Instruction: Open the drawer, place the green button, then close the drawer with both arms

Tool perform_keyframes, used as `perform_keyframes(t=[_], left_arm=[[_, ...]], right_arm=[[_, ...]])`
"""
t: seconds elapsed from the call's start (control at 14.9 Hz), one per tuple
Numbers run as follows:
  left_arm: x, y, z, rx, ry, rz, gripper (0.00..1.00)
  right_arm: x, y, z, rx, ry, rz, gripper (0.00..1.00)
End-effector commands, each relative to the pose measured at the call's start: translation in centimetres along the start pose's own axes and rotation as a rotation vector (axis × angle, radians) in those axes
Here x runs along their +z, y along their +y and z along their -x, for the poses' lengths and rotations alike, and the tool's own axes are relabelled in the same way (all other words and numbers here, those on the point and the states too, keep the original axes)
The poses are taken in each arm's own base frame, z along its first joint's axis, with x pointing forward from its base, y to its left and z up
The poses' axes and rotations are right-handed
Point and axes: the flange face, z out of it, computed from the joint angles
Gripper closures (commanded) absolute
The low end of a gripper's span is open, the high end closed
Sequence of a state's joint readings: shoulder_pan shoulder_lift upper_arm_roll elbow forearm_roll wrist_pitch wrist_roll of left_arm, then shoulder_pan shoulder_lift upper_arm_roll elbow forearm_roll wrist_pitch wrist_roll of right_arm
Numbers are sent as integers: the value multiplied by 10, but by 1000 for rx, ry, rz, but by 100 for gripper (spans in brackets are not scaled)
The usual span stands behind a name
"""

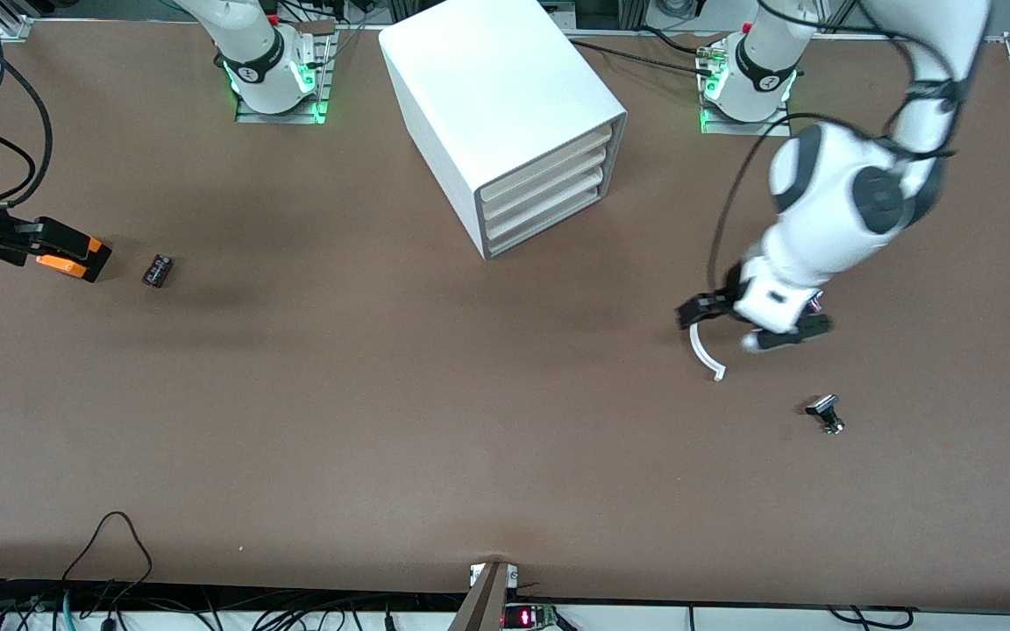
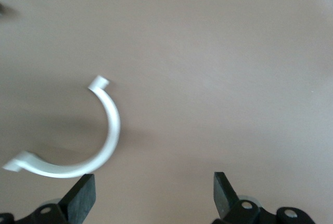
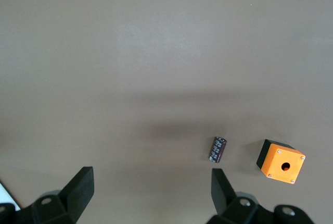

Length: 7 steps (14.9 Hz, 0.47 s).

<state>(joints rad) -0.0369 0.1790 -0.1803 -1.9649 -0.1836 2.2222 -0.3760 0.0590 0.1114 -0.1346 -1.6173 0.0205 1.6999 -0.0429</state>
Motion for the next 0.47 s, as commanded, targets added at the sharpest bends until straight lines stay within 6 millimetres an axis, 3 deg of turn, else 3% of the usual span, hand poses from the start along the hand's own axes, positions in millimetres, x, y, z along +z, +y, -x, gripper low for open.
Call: perform_keyframes(t=[0.0, 0.13, 0.27, 0.4], left_arm=[[-83, -31, 15, 129, -21, -16, 0], [-140, -54, 30, 170, -11, -99, 0], [-184, -55, 36, 197, -22, -207, 0], [-211, -53, 30, 196, -34, -266, 0]], right_arm=[[-6, 1, 4, -17, 14, 22, 0], [-6, 1, 4, -28, 12, 22, 0], [-7, 2, 4, -25, 14, 21, 0], [-6, 3, 3, -23, 12, 19, 0]])
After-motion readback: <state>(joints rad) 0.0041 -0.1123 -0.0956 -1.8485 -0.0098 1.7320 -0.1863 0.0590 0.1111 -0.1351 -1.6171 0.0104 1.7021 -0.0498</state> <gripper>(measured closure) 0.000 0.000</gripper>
